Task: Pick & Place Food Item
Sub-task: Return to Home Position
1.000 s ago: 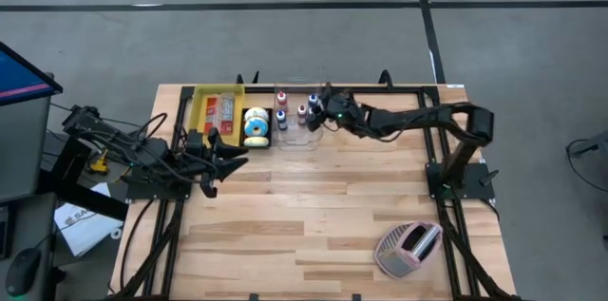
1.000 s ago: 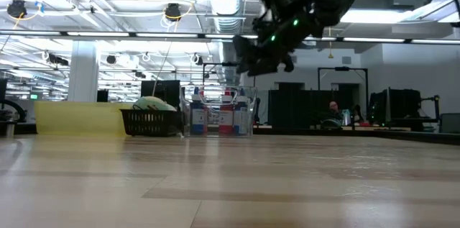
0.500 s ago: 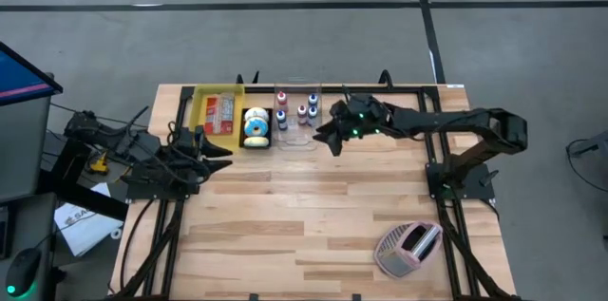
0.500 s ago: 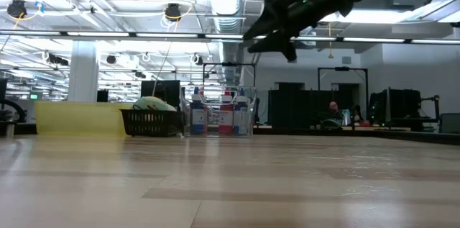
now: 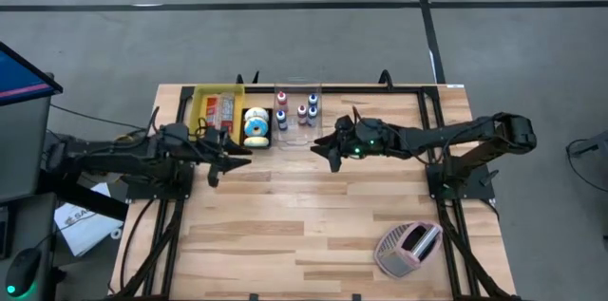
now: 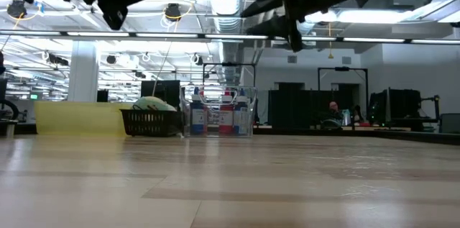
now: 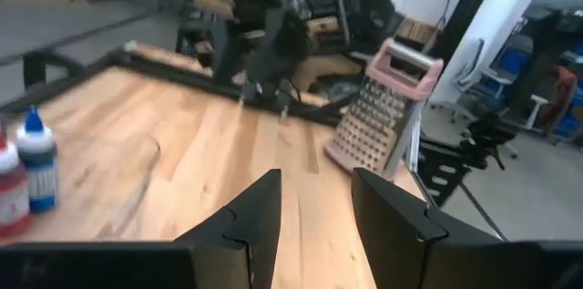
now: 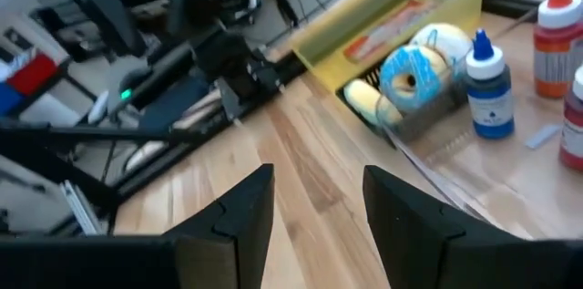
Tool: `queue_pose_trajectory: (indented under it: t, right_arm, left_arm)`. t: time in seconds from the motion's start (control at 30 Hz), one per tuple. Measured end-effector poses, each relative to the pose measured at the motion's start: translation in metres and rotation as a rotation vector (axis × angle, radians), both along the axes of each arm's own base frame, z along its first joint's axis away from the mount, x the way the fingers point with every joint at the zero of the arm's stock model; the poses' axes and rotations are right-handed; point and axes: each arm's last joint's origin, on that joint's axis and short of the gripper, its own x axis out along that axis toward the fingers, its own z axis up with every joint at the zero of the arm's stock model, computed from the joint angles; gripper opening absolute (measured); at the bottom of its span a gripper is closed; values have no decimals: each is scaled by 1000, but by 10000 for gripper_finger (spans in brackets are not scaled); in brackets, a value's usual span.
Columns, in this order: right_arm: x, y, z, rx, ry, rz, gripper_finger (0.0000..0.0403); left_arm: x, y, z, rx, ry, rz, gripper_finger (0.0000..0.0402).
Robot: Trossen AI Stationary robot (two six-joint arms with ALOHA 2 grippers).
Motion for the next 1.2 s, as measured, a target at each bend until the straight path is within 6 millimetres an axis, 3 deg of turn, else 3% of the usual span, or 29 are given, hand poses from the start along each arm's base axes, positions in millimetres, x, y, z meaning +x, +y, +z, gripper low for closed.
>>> queue_pose_trajectory:
  t: [0.23, 0.53, 0.9, 1.2]
  right_arm:
    - [1, 20, 4, 12, -48, -83, 162]
    - [0, 37, 4, 10, -61, -129, 162]
    - [-1, 47, 5, -10, -74, -171, 162]
    - [-1, 47, 6, -66, -61, -156, 162]
  left_arm:
    - [-10, 8, -15, 57, -72, -38, 131]
    - [-34, 4, -62, 46, -129, -41, 131]
    - [-46, 4, -74, 153, -69, 4, 131]
    - [-48, 3, -83, 162, -138, 40, 131]
